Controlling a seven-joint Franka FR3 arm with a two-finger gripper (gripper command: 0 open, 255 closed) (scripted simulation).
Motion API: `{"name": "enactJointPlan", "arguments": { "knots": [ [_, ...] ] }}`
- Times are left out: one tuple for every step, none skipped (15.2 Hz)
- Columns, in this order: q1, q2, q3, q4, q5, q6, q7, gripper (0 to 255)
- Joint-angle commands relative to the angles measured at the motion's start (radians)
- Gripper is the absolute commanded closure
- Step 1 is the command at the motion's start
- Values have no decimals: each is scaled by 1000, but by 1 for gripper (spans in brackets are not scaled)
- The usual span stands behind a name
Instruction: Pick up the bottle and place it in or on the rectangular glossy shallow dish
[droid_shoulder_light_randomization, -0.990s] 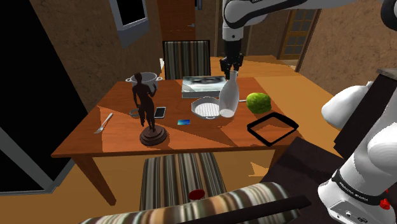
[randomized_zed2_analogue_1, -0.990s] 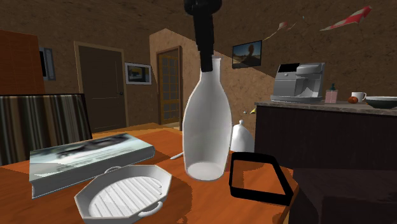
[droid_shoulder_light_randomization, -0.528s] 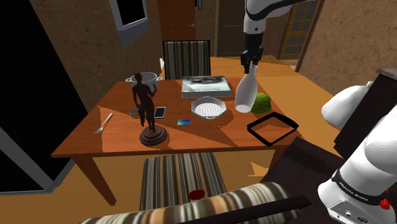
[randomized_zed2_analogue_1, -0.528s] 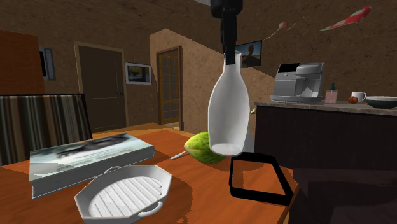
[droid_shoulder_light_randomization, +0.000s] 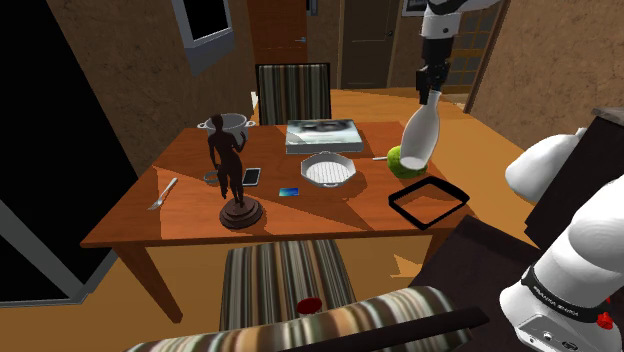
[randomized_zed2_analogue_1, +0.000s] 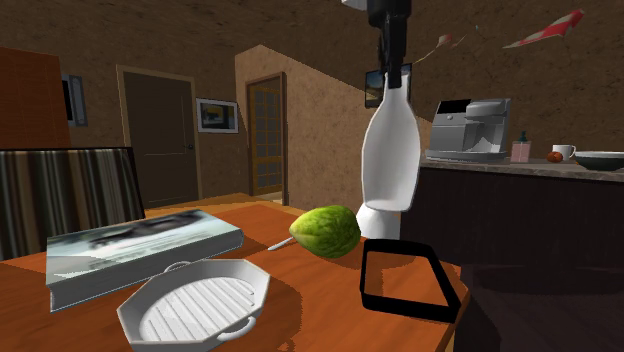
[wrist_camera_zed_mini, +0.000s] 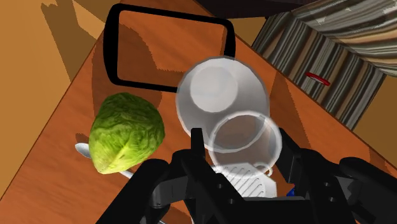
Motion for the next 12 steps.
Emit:
{"name": "enactJointPlan", "arguments": {
  "knots": [
    [-19, -18, -25, -5, -10, -11, -43, 255],
    [-28, -30, -37, -7, -16, -19, -64, 255],
    [-38, -40, -50, -8, -22, -27, -85, 255],
    [-47, -49, -63, -7, -28, -35, -107, 255],
    [-56, -57, -76, -6, -34, -43, -129, 255],
    [-65, -64, -89, -3, -40, -51, -150, 255],
    [-75, -71, -103, 1, -46, -59, -173, 255],
    [-77, -72, -106, 2, -47, -61, -178, 255],
    [-77, -73, -106, -13, -48, -47, -177, 255],
    [-77, -75, -107, -28, -48, -34, -176, 255],
    [-77, -76, -107, -42, -49, -20, -175, 255],
    [-78, -76, -108, -57, -49, -7, -174, 255]
  ]
}}
